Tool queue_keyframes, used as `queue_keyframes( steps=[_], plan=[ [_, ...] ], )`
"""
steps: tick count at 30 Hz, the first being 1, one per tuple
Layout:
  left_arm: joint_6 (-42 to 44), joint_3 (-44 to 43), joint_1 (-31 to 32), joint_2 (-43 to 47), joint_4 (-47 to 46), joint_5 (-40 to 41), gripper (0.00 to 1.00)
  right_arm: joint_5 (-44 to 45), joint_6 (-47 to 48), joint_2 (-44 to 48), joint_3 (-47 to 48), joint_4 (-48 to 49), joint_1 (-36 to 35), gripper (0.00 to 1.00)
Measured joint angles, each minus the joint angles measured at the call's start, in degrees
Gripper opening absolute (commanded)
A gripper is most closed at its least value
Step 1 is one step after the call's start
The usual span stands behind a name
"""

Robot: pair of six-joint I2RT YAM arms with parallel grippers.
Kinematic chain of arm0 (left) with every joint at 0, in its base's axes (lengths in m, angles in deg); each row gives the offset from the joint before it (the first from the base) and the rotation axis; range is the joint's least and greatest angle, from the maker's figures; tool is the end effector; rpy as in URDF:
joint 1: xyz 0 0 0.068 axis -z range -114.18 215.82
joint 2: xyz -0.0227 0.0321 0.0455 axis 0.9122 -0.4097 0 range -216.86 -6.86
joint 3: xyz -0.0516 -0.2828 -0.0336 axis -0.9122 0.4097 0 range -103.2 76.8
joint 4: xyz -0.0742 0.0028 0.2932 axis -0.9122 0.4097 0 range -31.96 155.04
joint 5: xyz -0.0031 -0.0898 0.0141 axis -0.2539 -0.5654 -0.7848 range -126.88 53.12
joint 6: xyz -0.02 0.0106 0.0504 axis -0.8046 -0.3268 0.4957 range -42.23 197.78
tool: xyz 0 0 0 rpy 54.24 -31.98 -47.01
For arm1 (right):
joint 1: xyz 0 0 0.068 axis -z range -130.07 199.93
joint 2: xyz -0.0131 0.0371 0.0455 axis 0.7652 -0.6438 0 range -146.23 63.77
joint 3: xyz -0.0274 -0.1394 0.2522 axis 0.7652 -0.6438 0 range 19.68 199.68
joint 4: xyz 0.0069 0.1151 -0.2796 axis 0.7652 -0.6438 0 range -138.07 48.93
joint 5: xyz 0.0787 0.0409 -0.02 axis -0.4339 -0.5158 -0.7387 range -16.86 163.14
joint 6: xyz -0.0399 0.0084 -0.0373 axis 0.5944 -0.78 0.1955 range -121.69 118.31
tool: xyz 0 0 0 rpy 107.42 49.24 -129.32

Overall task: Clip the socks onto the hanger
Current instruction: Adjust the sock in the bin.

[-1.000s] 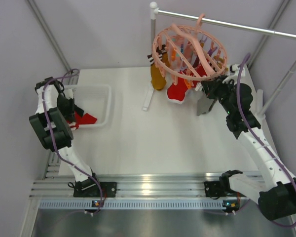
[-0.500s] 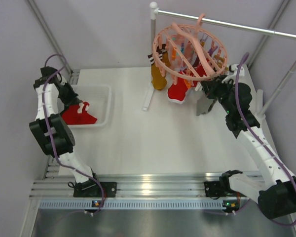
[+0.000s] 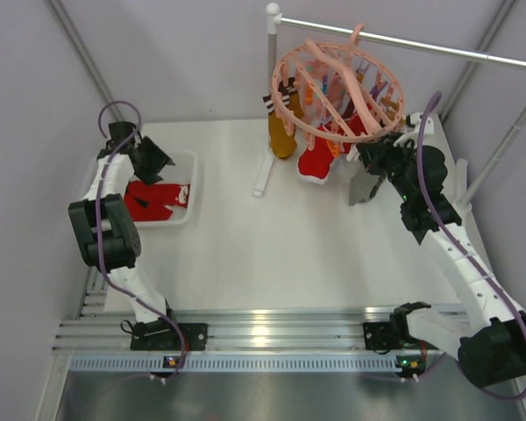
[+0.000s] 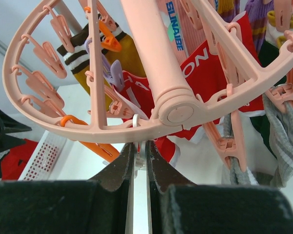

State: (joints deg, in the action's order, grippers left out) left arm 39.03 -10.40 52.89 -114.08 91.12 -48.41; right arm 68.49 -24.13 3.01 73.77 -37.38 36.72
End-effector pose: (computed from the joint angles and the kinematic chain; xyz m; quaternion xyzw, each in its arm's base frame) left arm 0.4513 0.0958 0.2511 -0.3827 0.8633 -0.1633 0.2856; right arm 0.2789 0.0686 0.3791 0.0304 0.7245 0.2385 0.6459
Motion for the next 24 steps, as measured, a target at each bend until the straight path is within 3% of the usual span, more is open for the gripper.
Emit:
queue_keyframes(
  steps=[2, 5, 12, 16, 19, 22, 24],
  plan=[
    [3.3, 1.0, -0.3, 0.2, -3.8, -1.1, 0.67, 0.0, 0.3, -0.2, 0.4, -0.1, 0.0, 0.0],
    [14.4, 1.4, -1.3, 1.1, -7.8, -7.6, 0.8, 0.0, 0.4, -0.2, 0.5, -0.1, 0.0, 0.0],
    [56.8, -4.2, -4.5, 2.8, -4.2, -28.0, 0.79, -0.9, 0.7, -0.2, 0.5, -0.2, 0.0, 0.0],
    [82.8, -9.4, -5.3, 0.7, 7.3, -36.8, 0.78, -1.4, 1.4, -0.7, 1.6, -0.8, 0.0, 0.0],
    [106.4, -19.3, -5.3, -7.5, 24.0, -40.2, 0.76, -1.5, 1.9, -1.4, 2.4, -1.6, 0.0, 0.0],
    [120.8, -26.4, -5.2, -15.7, 31.8, -40.5, 0.78, -1.5, 2.2, -1.7, 2.6, -2.1, 0.0, 0.0],
    [126.4, -26.7, -5.1, -18.9, 34.4, -40.3, 0.77, -1.5, 2.4, -1.8, 2.7, -2.2, 0.0, 0.0]
  ],
)
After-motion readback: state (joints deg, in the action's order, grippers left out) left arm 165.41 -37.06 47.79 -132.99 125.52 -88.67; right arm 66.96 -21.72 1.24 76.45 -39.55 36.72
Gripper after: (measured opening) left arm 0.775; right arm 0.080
